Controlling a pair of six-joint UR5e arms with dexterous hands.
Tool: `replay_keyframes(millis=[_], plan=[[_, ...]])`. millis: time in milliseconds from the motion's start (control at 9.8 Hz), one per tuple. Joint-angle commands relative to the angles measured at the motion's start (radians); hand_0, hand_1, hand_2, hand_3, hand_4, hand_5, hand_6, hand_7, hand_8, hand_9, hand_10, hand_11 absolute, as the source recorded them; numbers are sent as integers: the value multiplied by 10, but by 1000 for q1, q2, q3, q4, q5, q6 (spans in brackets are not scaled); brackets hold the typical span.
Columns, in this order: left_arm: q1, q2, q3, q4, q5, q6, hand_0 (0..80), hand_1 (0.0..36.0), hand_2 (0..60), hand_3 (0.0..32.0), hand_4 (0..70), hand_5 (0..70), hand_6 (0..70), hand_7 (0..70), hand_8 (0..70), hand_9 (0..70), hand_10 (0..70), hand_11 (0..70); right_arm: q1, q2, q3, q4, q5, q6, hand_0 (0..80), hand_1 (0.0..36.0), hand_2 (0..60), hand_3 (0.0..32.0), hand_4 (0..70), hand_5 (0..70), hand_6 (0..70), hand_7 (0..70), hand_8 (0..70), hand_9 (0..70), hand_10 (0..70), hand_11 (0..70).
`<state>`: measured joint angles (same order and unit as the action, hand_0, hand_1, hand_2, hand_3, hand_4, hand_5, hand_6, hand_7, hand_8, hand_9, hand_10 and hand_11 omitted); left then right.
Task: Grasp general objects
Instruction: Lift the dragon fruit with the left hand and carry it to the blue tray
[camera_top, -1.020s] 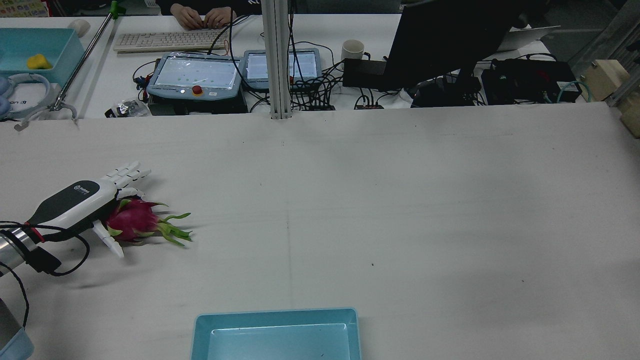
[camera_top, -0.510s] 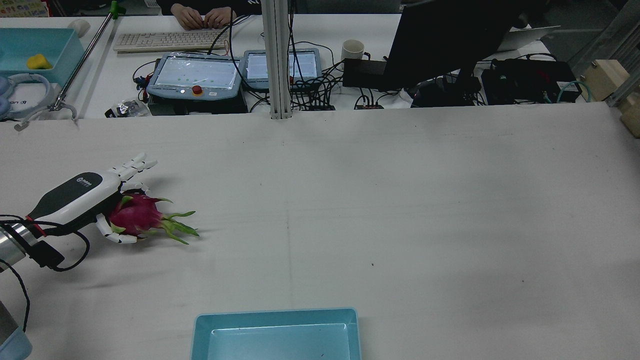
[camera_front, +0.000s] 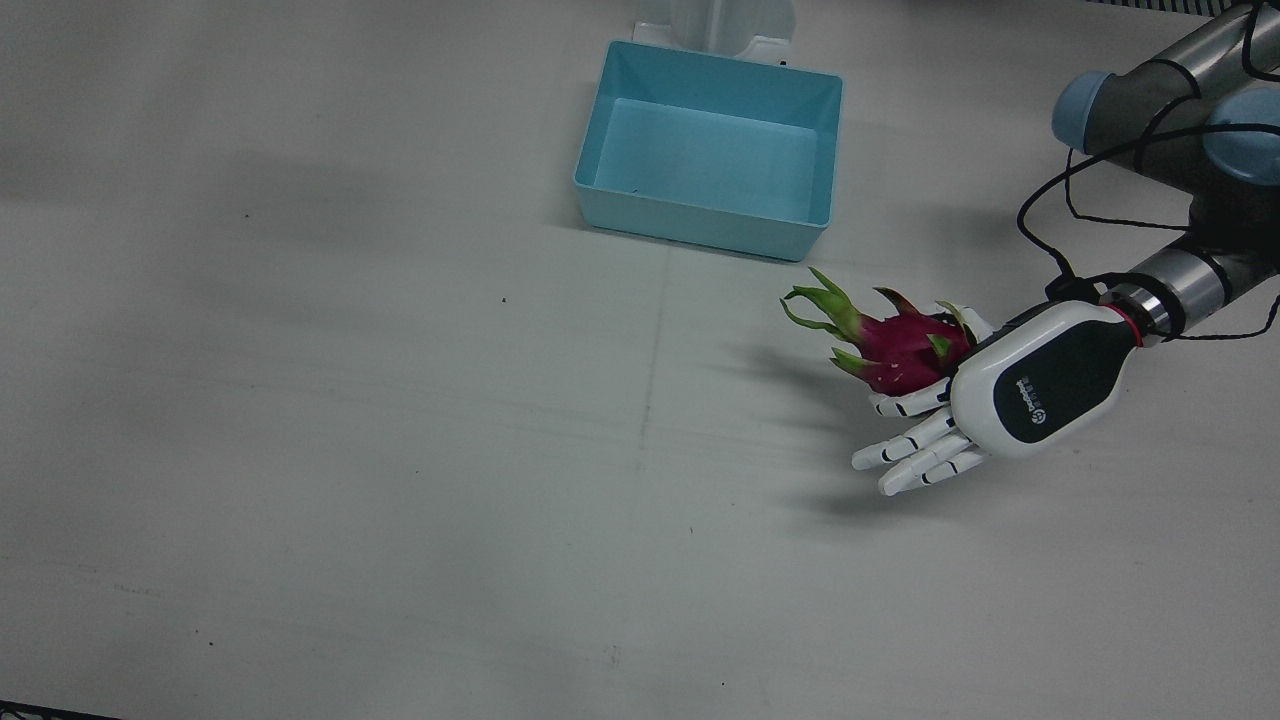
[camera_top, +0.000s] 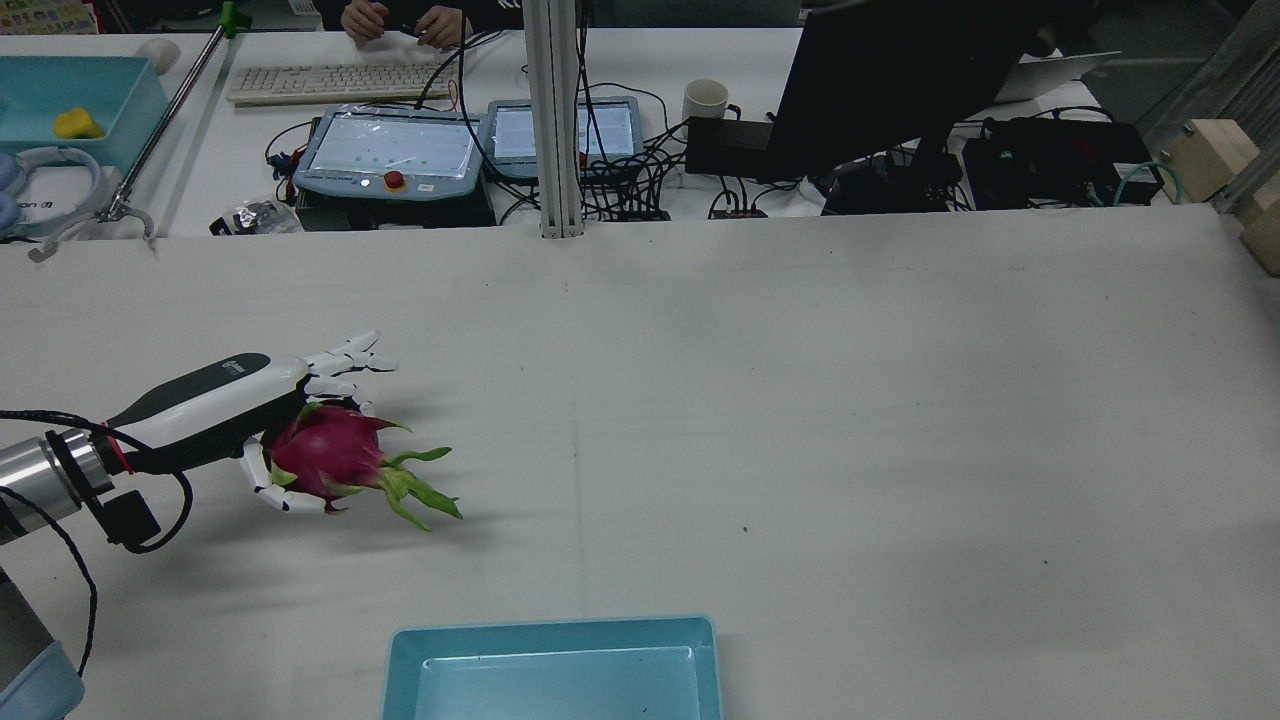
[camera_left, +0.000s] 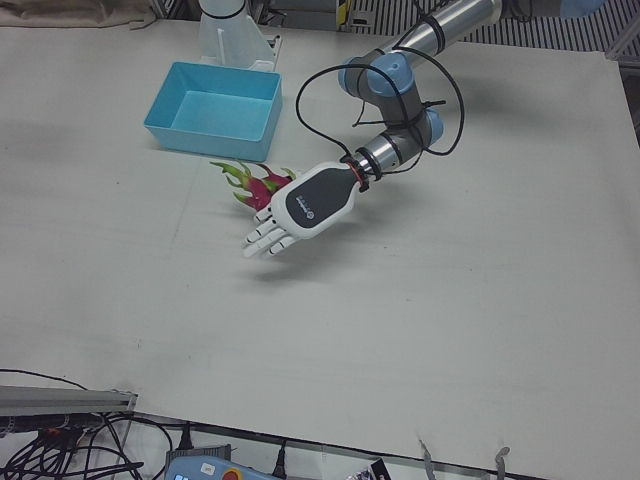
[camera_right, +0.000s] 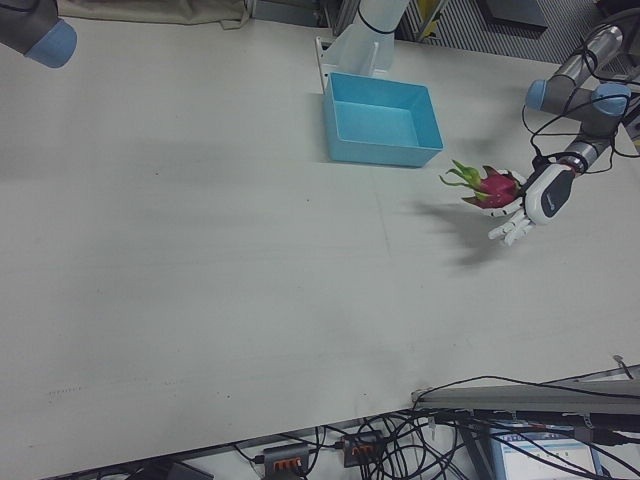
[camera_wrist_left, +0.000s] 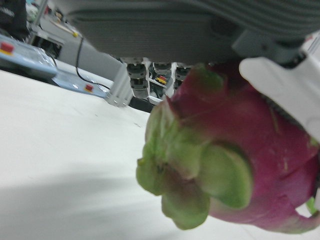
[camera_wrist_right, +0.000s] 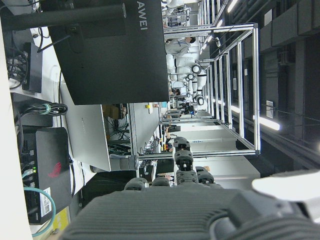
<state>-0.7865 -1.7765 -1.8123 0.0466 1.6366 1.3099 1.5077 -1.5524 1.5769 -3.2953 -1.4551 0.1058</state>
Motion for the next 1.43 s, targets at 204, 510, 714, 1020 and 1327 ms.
replay_keyframes(millis=[204, 510, 714, 1020, 1327], plan=[[59, -90, -39, 47, 233, -426, 523, 337, 600, 0, 555, 687, 86, 206, 22, 27, 83, 134, 0, 0, -2, -1, -1, 0, 0, 0, 0, 0, 0, 0, 0, 0, 0, 0, 0, 0], [165, -90, -39, 26, 235, -588, 570, 353, 600, 0, 627, 700, 97, 213, 30, 28, 67, 112, 0, 0, -2, -1, -1, 0, 0, 0, 0, 0, 0, 0, 0, 0, 0, 0, 0, 0], [234, -92, -50, 4, 235, -708, 609, 360, 600, 0, 698, 700, 117, 232, 27, 32, 74, 125, -1, 0, -2, -1, -1, 0, 0, 0, 0, 0, 0, 0, 0, 0, 0, 0, 0, 0], [298, -80, -51, -103, 238, -866, 636, 344, 563, 0, 657, 700, 117, 233, 17, 32, 71, 121, 0, 0, -2, -1, -1, 0, 0, 0, 0, 0, 0, 0, 0, 0, 0, 0, 0, 0], [329, -78, -50, -149, 236, -903, 520, 119, 0, 130, 0, 82, 0, 100, 0, 6, 0, 0, 0, 0, -2, -1, 1, 0, 0, 0, 0, 0, 0, 0, 0, 0, 0, 0, 0, 0]])
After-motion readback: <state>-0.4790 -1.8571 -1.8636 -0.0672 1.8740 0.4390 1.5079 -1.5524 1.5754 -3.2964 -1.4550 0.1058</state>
